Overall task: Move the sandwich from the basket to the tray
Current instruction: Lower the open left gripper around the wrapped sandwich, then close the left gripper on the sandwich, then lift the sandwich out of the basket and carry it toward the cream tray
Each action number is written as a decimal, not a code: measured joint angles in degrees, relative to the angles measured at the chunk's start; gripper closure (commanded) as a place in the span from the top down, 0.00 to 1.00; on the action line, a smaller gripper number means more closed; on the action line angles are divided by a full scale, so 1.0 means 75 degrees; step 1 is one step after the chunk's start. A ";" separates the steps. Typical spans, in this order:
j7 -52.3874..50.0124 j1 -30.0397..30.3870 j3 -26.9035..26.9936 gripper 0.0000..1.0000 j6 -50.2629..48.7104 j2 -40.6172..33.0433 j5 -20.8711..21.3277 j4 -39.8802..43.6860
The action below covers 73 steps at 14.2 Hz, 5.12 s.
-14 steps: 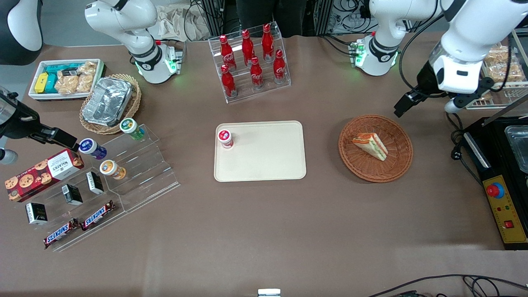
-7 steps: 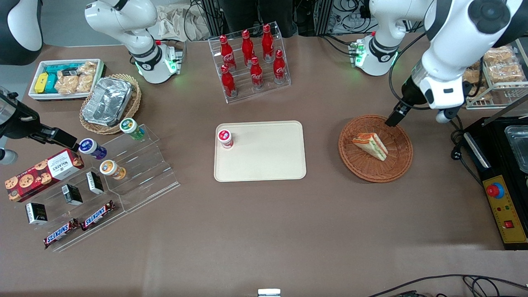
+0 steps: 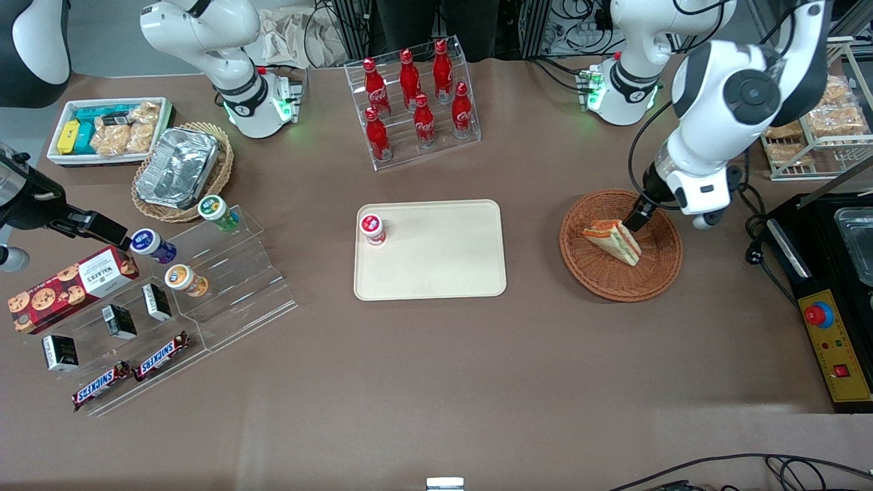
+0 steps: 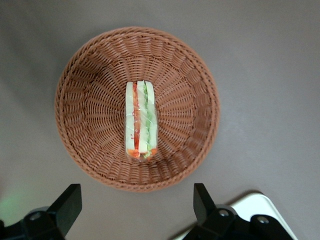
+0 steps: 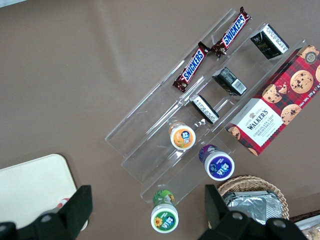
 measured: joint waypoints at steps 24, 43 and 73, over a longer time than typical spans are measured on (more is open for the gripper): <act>0.0296 -0.0021 0.0001 0.99 0.3258 0.0801 0.0458 -0.1908; 0.0279 -0.0031 -0.0010 0.99 0.3622 0.2298 0.0458 -0.0955; 0.2371 -0.0319 -0.2295 0.00 -0.0019 0.1235 0.0294 0.2140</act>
